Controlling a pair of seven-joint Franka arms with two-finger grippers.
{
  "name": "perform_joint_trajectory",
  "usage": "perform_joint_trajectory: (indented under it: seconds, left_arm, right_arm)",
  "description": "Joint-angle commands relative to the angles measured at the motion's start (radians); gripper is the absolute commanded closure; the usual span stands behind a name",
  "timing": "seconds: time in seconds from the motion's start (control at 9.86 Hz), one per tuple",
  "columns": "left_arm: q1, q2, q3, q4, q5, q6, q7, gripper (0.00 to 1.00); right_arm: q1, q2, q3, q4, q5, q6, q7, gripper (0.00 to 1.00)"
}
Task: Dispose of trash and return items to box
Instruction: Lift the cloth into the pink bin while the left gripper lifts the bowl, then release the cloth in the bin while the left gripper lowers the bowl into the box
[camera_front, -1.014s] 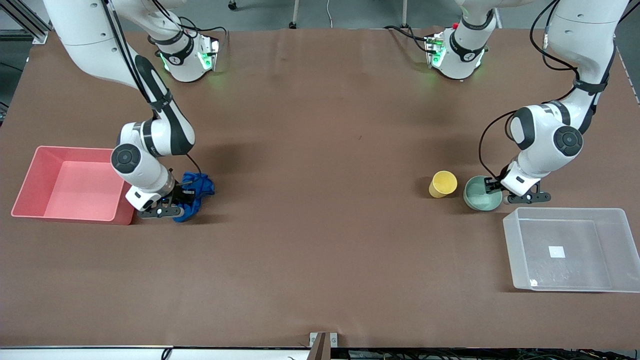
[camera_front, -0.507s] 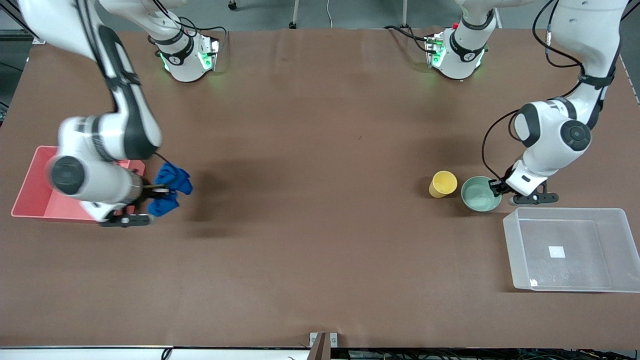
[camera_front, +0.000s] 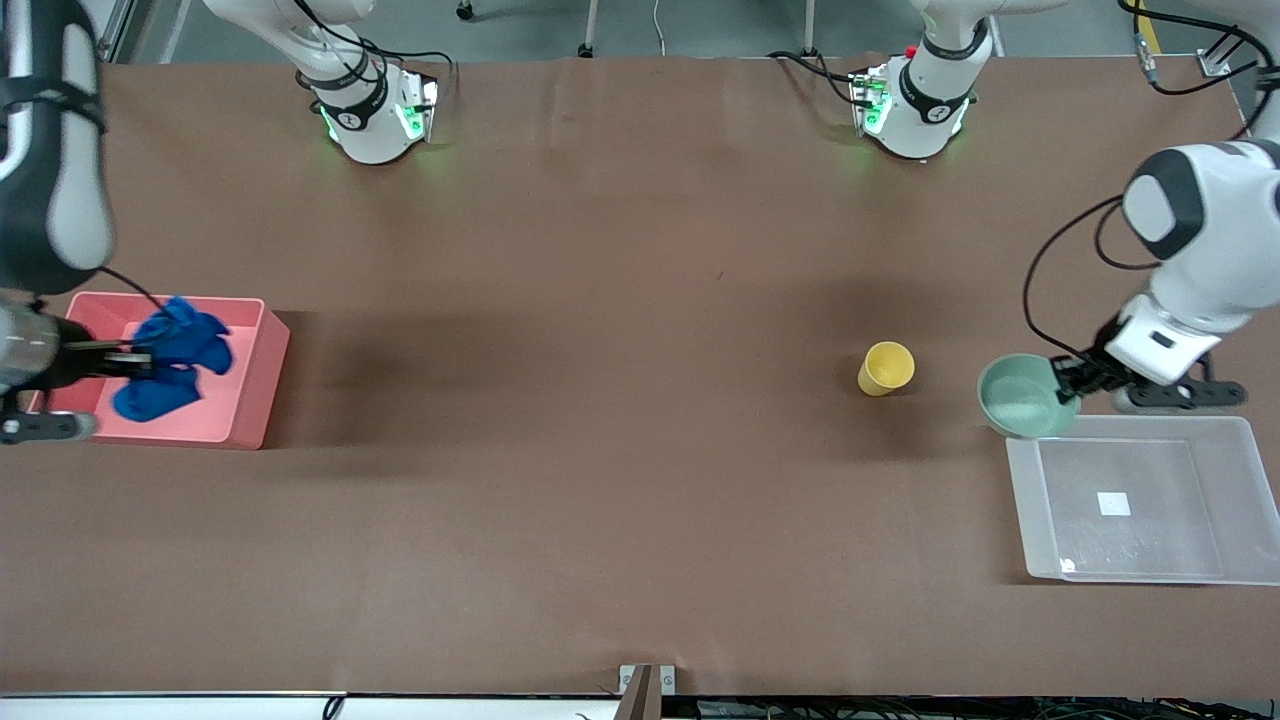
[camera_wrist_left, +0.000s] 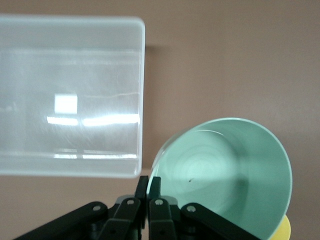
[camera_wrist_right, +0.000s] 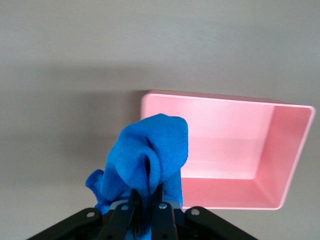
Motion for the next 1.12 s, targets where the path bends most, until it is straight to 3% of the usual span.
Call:
perform_joint_trajectory:
  seconds: [0.0, 0.1, 0.41, 0.61, 0.81, 1.01]
  left_arm:
    - [0.021, 0.281, 0.002, 0.364, -0.002, -0.132, 0.083, 1.00]
    - [0.059, 0.361, 0.004, 0.475, 0.001, -0.167, 0.118, 1.00]
    - [0.173, 0.539, -0.001, 0.632, -0.044, -0.187, 0.287, 1.00]
    - [0.178, 0.635, 0.010, 0.689, -0.042, -0.167, 0.293, 1.00]
    - [0.201, 0.685, 0.021, 0.683, -0.039, -0.123, 0.295, 1.00]
    - [0.202, 0.713, 0.022, 0.671, -0.035, -0.119, 0.293, 0.94]
  right_arm:
    - [-0.126, 0.004, 0.018, -0.155, -0.013, 0.204, -0.162, 0.95]
    - [-0.158, 0.015, 0.018, -0.217, -0.013, 0.283, -0.187, 0.95]
    - [-0.203, 0.061, 0.022, -0.376, -0.004, 0.494, -0.207, 0.90]
    - [-0.202, 0.061, 0.022, -0.386, -0.004, 0.507, -0.225, 0.01]
    - [-0.195, 0.053, 0.023, -0.340, -0.004, 0.495, -0.239, 0.00]
    - [-0.176, -0.017, 0.028, -0.238, 0.010, 0.362, -0.241, 0.00]
